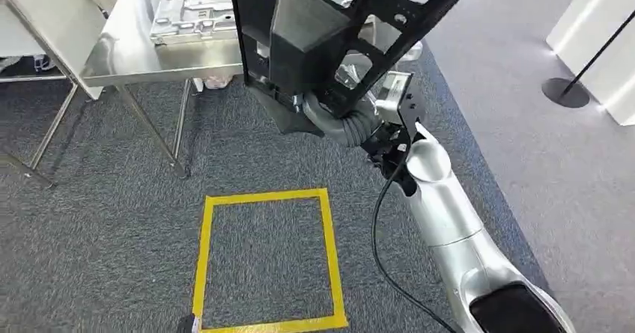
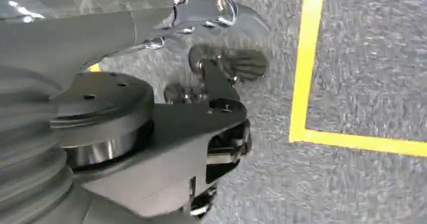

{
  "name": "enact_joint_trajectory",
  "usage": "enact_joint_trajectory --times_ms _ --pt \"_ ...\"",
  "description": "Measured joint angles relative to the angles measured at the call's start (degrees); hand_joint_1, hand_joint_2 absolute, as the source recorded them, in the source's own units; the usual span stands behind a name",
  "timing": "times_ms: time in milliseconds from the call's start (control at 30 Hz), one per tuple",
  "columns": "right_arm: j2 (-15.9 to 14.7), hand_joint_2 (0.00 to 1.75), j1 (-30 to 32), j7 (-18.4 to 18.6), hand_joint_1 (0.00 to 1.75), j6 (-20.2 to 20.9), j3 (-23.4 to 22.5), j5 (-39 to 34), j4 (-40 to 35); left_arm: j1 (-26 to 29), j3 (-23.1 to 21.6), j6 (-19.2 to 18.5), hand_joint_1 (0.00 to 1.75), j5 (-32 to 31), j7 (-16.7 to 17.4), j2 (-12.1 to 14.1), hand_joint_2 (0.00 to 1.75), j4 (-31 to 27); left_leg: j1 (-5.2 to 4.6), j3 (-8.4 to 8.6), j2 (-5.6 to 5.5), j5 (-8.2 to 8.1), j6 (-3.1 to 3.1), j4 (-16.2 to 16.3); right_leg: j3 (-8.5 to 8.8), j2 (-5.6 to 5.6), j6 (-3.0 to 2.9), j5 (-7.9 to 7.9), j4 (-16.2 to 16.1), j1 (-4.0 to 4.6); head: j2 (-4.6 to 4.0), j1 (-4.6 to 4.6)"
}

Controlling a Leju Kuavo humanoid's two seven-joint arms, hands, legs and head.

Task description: Take the parts from the cabinet and place them on the table.

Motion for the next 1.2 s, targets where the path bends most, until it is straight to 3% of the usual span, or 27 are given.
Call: enact_joint_trajectory --times_ms 67,100,133,167,233,267,300,333,400,433,467,500,533,667,867,967,1200 --pt "0.0 1.75 0.0 0.1 1.75 -0.1 0.0 0.0 0.0 -0.1 0.0 0.0 0.0 0.0 0.7 0.0 1.75 0.0 -0.24 0.28 0.0 -0.18 0.22 -0.8 0.45 -0.03 0.46 -0.06 -1.3 -0.21 0.0 -0.33" --pt "0.1 1.75 -0.1 0.1 1.75 -0.1 0.0 0.0 -0.2 -0.2 0.0 0.0 0.0 0.1 0.7 -0.1 1.75 0.0 0.36 1.87 0.21 -0.6 0.45 -3.3 0.93 -0.11 0.72 -0.33 -2.0 0.25 0.02 -0.41" --pt "0.0 1.75 -0.3 0.0 1.75 -0.1 0.0 0.0 -0.3 -0.3 0.0 0.1 0.0 0.1 0.7 -0.1 1.75 0.0 0.65 2.94 0.44 -0.9 -0.13 -4.7 0.54 -1.17 1.03 -0.83 -0.9 0.11 0.0 -0.22" --pt "0.0 1.75 -0.4 0.0 1.75 -0.1 0.0 0.0 -0.3 -0.4 0.0 0.1 0.0 0.2 0.7 -0.2 1.75 0.0 0.69 3.4 0.4 -0.92 -0.05 -5.5 -0.94 -1.59 1.23 -1.95 1.7 -0.01 0.02 -0.1" --pt "0.0 1.75 -0.3 0.0 1.75 -0.1 0.1 0.0 -0.2 -0.4 0.0 0.1 0.0 0.2 0.8 -0.3 1.75 0.0 0.75 4.0 0.42 -1.56 -0.26 -5.7 -7.04 -1.67 2.08 -5.05 11.5 -0.54 0.02 -0.09" --pt "-0.1 1.75 -0.1 0.0 1.75 -0.1 0.1 0.0 0.0 -0.3 0.1 0.1 0.0 0.2 0.8 -0.4 1.75 0.0 0.77 4.23 0.43 -1.9 -0.4 -5.6 -9.7 -1.73 2.42 -5.45 14.9 -0.83 0.02 -0.2" --pt "-0.2 1.75 0.1 0.0 1.75 -0.1 0.1 0.0 0.1 -0.2 0.1 0.1 0.0 0.2 0.9 -0.4 1.75 0.0 0.81 4.51 0.43 -2.29 -0.54 -5.4 -11.34 -1.79 2.73 -4.31 15.9 -1.12 0.02 -0.11" --pt "-0.2 1.75 0.2 0.0 1.75 -0.1 0.2 0.0 0.1 -0.2 0.1 0.1 0.0 0.2 0.9 -0.4 1.75 0.0 0.94 4.92 0.43 -2.76 -0.75 -5.1 -11.34 -1.9 2.98 -1.58 13.8 -1.33 0.02 -0.2" --pt "-0.2 1.75 0.1 0.0 1.75 -0.1 0.2 0.0 0.1 -0.3 0.1 0.1 0.0 0.2 0.9 -0.5 1.75 0.0 1.19 5.6 0.42 -3.76 -1.23 -4.4 -8.45 -2.22 3.26 5.36 4.6 -1.6 0.0 -0.13" --pt "-0.2 1.75 0.1 0.0 1.75 -0.1 0.2 0.0 0.1 -0.3 0.1 0.0 0.0 0.2 0.9 -0.5 1.75 0.0 1.25 5.7 0.43 -4.32 -1.56 -3.9 -6.98 -2.7 3.16 6.96 0.3 -1.64 0.0 -0.13" --pt "-0.3 1.75 0.0 0.0 1.75 -0.1 0.2 0.0 0.2 -0.3 0.1 0.0 0.0 0.2 0.9 -0.6 1.75 0.0 1.02 5.51 0.35 -4.52 -1.94 -3.5 -6.66 -2.76 2.84 6.23 -0.3 -0.95 0.0 -0.13" --pt "-0.3 1.75 0.0 0.0 1.75 -0.2 0.2 0.0 0.1 -0.3 0.1 0.0 0.0 0.2 0.9 -0.6 1.75 0.0 1.05 5.3 0.38 -4.53 -2.24 -3.5 -6.84 -2.54 2.04 6.31 -0.3 -1.17 0.02 -0.24" --pt "-0.3 1.75 0.0 0.0 1.75 -0.3 0.2 0.0 0.1 -0.2 0.1 0.0 0.0 0.1 0.9 -0.6 1.75 0.0 0.85 5.18 0.5 -4.86 -1.63 -3.2 -6.84 -2.45 2.03 6.46 -0.6 -1.17 0.0 -0.28" --pt "-0.3 1.75 0.1 0.0 1.75 -0.7 0.2 0.0 0.1 -0.2 0.1 0.0 0.0 0.0 0.9 -0.6 1.75 0.0 0.98 5.43 0.68 -4.6 -2.08 -3.6 -6.89 -2.14 1.7 6.4 -0.6 -0.99 0.02 -0.39" --pt "-0.3 1.75 0.2 0.2 1.75 -1.4 0.2 0.7 0.1 -0.2 0.1 -0.2 0.0 0.1 0.9 -0.6 1.75 0.0 1.0 5.5 0.68 -4.54 -2.58 -3.9 -6.9 -2.14 1.56 6.36 -0.5 -0.99 0.0 -0.3" --pt "-0.5 1.75 0.2 0.7 1.75 -3.5 0.0 3.3 -0.1 -0.1 0.2 -0.7 0.0 0.5 0.8 -0.6 1.75 0.0 1.0 5.48 0.68 -4.54 -2.62 -3.9 -6.89 -2.15 1.56 6.36 -0.5 -1.0 0.0 -0.33" --pt "-1.1 1.75 1.2 1.2 1.75 -3.9 -1.3 4.7 -2.4 0.0 0.6 -0.8 0.0 1.4 0.5 -0.6 1.75 0.0 0.89 5.42 0.68 -4.55 -2.59 -3.8 -6.88 -2.15 1.71 6.45 -0.6 -1.09 0.0 -0.3"
